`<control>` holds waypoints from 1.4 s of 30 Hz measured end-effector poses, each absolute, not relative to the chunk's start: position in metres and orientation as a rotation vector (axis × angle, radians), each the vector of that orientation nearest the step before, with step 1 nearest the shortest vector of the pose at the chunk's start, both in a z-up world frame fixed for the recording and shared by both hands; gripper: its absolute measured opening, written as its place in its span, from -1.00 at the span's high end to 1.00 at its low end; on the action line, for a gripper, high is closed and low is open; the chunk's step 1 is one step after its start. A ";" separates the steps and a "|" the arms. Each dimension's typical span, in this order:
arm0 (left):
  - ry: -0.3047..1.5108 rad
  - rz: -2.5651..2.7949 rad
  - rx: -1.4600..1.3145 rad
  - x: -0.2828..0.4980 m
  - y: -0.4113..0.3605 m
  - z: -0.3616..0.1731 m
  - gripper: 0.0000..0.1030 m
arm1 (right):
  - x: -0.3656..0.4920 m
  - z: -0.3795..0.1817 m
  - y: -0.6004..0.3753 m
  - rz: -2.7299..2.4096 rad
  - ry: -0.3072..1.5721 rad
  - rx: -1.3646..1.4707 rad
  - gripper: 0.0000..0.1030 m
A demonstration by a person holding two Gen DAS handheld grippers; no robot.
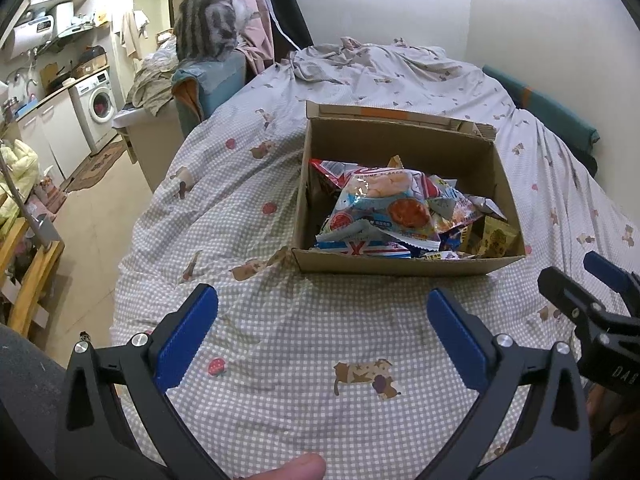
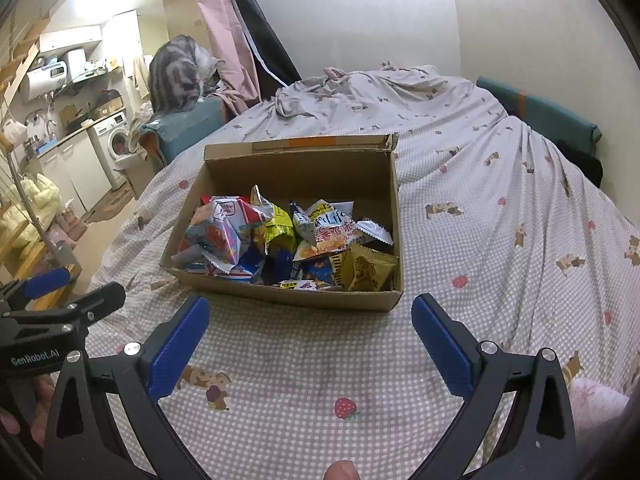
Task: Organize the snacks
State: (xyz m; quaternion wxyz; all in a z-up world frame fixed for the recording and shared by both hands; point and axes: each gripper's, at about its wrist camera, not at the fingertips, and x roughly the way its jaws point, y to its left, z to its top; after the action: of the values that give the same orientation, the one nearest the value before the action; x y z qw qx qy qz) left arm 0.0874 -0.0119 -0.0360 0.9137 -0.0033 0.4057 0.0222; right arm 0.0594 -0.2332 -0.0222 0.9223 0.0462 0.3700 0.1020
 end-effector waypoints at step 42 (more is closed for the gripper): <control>0.830 0.047 -0.016 0.087 -0.013 -0.035 -1.00 | 0.063 -0.026 -0.242 0.189 0.779 0.133 -1.00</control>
State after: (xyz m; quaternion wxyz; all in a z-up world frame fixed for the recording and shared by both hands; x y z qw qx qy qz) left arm 0.0869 -0.0134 -0.0349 0.9149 -0.0076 0.4030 0.0231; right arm 0.0630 -0.2424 -0.0264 0.9185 0.0647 0.3790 0.0921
